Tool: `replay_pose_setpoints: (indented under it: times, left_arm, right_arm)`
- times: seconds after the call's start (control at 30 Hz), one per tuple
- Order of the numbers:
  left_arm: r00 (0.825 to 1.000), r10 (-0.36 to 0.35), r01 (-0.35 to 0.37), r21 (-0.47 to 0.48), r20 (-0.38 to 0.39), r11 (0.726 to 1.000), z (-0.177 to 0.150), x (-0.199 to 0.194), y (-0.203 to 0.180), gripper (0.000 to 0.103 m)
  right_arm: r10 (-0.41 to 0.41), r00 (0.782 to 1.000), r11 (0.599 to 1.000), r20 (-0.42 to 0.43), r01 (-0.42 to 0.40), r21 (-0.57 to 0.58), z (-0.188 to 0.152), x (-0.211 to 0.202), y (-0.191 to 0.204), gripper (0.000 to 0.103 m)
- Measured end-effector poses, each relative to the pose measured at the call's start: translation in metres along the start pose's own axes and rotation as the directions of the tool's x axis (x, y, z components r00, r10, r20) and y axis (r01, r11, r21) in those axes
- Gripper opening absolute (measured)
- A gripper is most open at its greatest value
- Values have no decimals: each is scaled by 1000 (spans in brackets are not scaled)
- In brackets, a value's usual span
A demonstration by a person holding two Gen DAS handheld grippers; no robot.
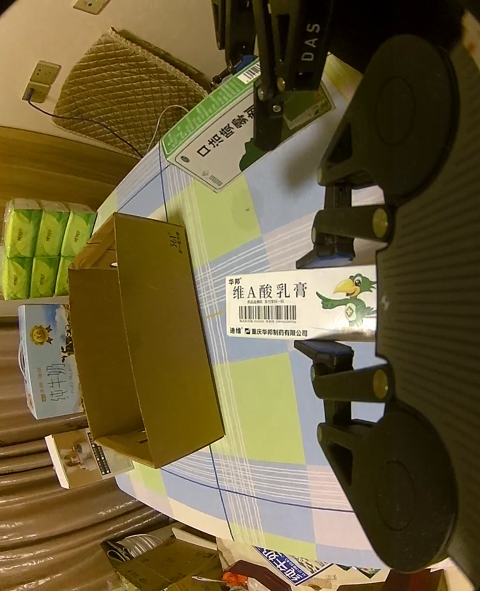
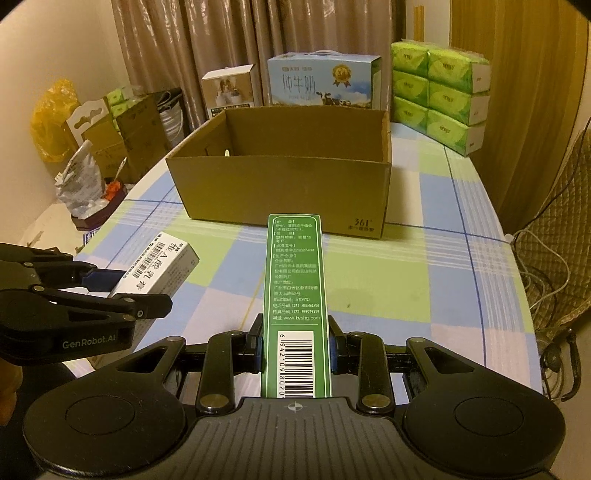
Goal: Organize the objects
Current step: 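Carry both medicine boxes over the cardboard box and lower them inside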
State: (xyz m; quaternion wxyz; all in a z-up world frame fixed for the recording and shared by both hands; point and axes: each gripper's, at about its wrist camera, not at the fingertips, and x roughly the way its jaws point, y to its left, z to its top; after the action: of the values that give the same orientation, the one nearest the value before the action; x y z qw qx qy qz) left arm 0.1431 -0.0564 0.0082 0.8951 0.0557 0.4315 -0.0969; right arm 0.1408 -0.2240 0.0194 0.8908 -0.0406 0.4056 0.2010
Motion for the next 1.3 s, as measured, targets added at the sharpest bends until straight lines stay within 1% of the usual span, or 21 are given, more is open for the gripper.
replay_pose_setpoints:
  times: [0.43, 0.73, 0.93, 1.3]
  left_arm:
    - [1000, 5, -5, 4, 21, 1000, 9, -12, 6, 33]
    - [999, 21, -21, 11, 50, 1000, 36, -21, 26, 33]
    - [997, 31, -32, 15, 70, 999, 55, -26, 37, 33]
    - [997, 30, -31, 3, 74, 1000, 81, -23, 52, 33]
  right_arm:
    - [-9, 1000, 1000, 6, 9, -11, 11, -6, -1, 27]
    - [-10, 1000, 1000, 16, 10, -2, 39, -9, -8, 27]
    - [-23, 999, 999, 26, 24, -29, 57, -9, -5, 27]
    - [-20, 999, 997, 34, 22, -70, 82, 2, 2, 27]
